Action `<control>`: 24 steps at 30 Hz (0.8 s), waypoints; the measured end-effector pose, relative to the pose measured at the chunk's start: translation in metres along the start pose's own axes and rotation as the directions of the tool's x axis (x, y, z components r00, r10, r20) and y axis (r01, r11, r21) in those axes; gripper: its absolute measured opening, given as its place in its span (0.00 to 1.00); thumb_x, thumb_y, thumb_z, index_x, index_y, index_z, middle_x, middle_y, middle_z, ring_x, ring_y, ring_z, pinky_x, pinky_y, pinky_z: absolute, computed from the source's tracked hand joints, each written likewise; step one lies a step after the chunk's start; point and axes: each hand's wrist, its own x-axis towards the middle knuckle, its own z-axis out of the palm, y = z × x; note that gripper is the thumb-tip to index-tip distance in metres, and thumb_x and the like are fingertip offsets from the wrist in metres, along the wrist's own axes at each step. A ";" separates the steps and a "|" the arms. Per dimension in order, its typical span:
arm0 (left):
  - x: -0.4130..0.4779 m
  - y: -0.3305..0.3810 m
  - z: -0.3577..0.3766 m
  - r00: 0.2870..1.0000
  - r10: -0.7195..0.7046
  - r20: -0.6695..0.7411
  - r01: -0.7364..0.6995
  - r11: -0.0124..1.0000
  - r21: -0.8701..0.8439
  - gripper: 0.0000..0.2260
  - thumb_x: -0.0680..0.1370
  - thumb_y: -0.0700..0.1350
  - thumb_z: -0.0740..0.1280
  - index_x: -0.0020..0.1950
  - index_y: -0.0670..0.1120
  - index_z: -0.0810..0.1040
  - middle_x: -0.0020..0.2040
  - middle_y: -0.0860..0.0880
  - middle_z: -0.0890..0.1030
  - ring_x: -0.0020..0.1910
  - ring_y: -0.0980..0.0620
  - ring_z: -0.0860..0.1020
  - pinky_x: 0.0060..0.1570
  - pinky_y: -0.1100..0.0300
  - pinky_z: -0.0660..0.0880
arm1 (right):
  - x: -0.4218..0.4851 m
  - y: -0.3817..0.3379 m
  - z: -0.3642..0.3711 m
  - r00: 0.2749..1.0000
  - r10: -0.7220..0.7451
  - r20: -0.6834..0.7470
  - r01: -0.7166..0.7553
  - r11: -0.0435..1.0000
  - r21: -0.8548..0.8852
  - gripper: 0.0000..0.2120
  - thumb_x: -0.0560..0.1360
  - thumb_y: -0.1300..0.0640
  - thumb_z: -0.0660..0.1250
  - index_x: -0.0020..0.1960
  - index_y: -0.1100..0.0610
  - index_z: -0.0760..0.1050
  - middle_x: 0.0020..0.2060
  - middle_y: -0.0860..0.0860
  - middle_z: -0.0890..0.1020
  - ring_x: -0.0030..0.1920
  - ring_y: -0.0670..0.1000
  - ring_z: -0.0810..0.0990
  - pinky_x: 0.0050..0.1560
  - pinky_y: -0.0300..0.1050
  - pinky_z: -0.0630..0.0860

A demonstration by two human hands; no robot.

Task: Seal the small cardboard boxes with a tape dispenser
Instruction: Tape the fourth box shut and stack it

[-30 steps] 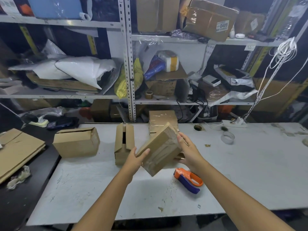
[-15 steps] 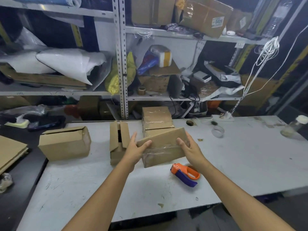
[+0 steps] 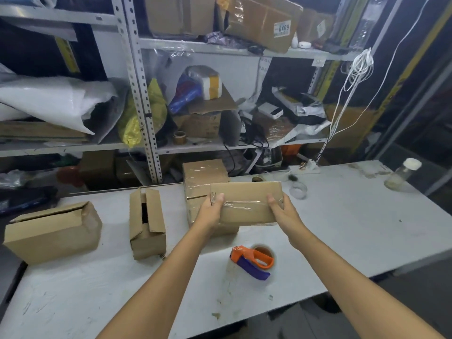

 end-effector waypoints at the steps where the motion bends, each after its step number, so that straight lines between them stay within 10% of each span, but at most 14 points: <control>1: 0.006 0.005 0.009 1.000 0.013 0.001 -0.013 1.000 0.001 0.24 0.82 0.59 0.58 0.74 0.48 0.67 0.68 0.49 0.74 0.64 0.47 0.74 0.62 0.52 0.72 | 0.009 -0.001 -0.007 1.000 -0.009 0.000 0.009 1.000 0.007 0.27 0.79 0.41 0.63 0.75 0.47 0.63 0.64 0.47 0.75 0.60 0.47 0.74 0.54 0.41 0.70; 11: 0.110 0.049 0.117 0.996 0.044 -0.084 -0.044 0.999 0.007 0.16 0.83 0.51 0.60 0.70 0.51 0.68 0.62 0.52 0.77 0.55 0.52 0.77 0.42 0.60 0.77 | 0.165 0.008 -0.083 0.998 -0.045 0.051 0.044 0.999 0.019 0.20 0.81 0.49 0.64 0.71 0.50 0.67 0.60 0.48 0.78 0.55 0.45 0.76 0.52 0.41 0.71; 24: 0.272 0.017 0.189 0.975 -0.171 -0.141 0.176 0.984 0.019 0.19 0.82 0.51 0.64 0.69 0.44 0.71 0.59 0.46 0.77 0.53 0.47 0.78 0.47 0.56 0.79 | 0.353 0.068 -0.101 0.972 0.092 0.216 -0.086 0.996 -0.038 0.16 0.80 0.48 0.66 0.66 0.46 0.69 0.56 0.45 0.78 0.51 0.42 0.76 0.45 0.39 0.72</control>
